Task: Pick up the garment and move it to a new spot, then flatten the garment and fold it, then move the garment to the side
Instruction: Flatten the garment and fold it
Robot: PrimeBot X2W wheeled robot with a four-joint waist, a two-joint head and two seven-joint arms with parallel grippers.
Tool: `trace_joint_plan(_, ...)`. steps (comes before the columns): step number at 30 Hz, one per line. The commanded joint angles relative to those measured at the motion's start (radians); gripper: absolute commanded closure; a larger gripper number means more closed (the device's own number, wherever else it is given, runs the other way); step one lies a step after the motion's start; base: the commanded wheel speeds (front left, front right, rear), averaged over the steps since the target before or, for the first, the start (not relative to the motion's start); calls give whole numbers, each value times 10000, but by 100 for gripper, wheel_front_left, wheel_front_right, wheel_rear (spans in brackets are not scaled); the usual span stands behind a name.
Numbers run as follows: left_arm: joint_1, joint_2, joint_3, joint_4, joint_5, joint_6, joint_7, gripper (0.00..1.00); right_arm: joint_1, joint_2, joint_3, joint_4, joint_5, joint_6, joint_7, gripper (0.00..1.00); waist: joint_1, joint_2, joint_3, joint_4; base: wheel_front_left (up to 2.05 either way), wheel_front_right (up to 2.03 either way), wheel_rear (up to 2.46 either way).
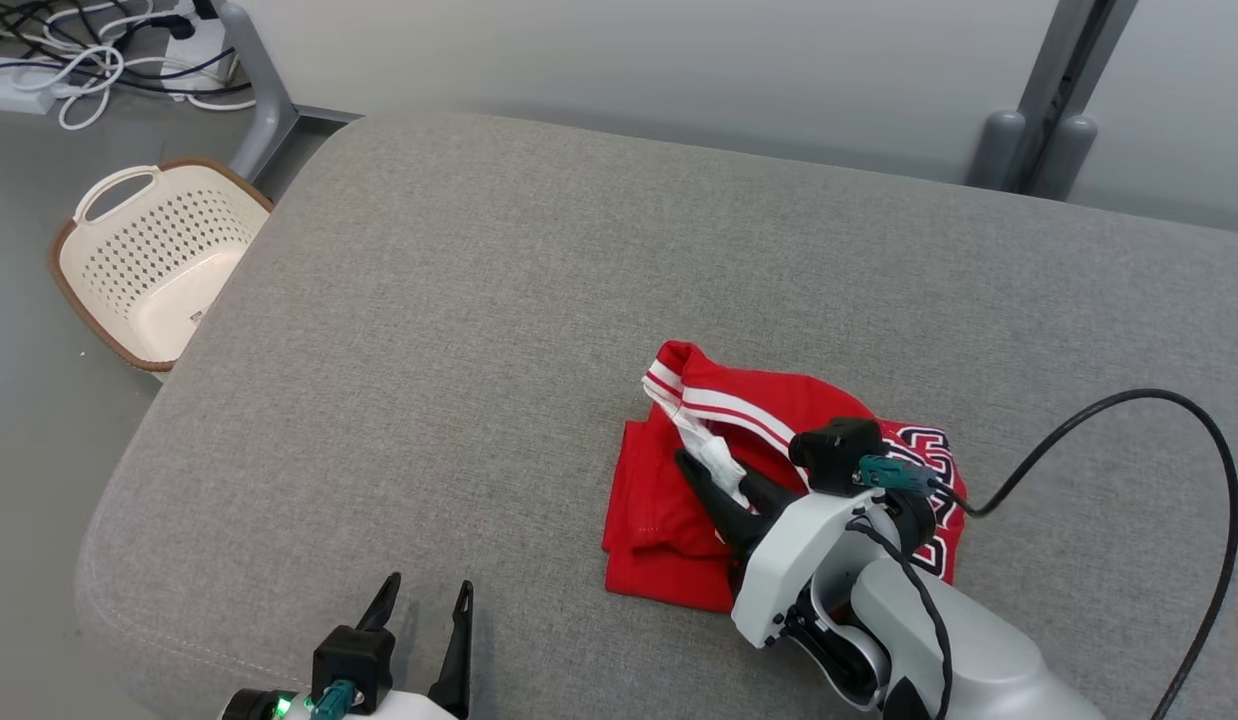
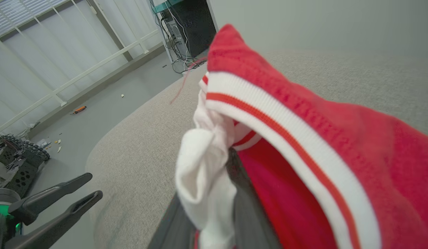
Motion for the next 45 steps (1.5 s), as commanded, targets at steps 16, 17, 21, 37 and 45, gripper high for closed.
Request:
trace_joint_plan(16, -160, 38, 471, -372, 49, 242, -44, 0, 221, -43, -3036, -503, -1844, 1, -491, 0, 0, -1, 5, -1026, 0, 0, 0)
trace_joint_plan(17, -158, 41, 510, -394, 64, 239, -44, 0, 416, -43, -3471, -638, -2203, 1, -490, 0, 0, -1, -9, -1123, 0, 0, 0)
trace_joint_plan(21, -140, 39, 694, -487, 190, 248, -44, 0, 1266, -38, -4854, -1087, -3438, 1, -482, 0, 0, -1, -100, -1514, 0, 0, 0)
trace_joint_plan(37, 162, 40, 1401, -661, 477, 126, -44, 0, 3515, -38, -7435, -1649, -5134, 1, -483, 0, 0, -1, -466, -2813, 0, 0, 0)
trace_joint_plan(45, 466, 37, 1763, -659, 657, 20, -44, 0, 4294, -41, -8220, -2233, -5409, 1, -483, 0, 0, -1, -923, -3243, 0, 0, 0)
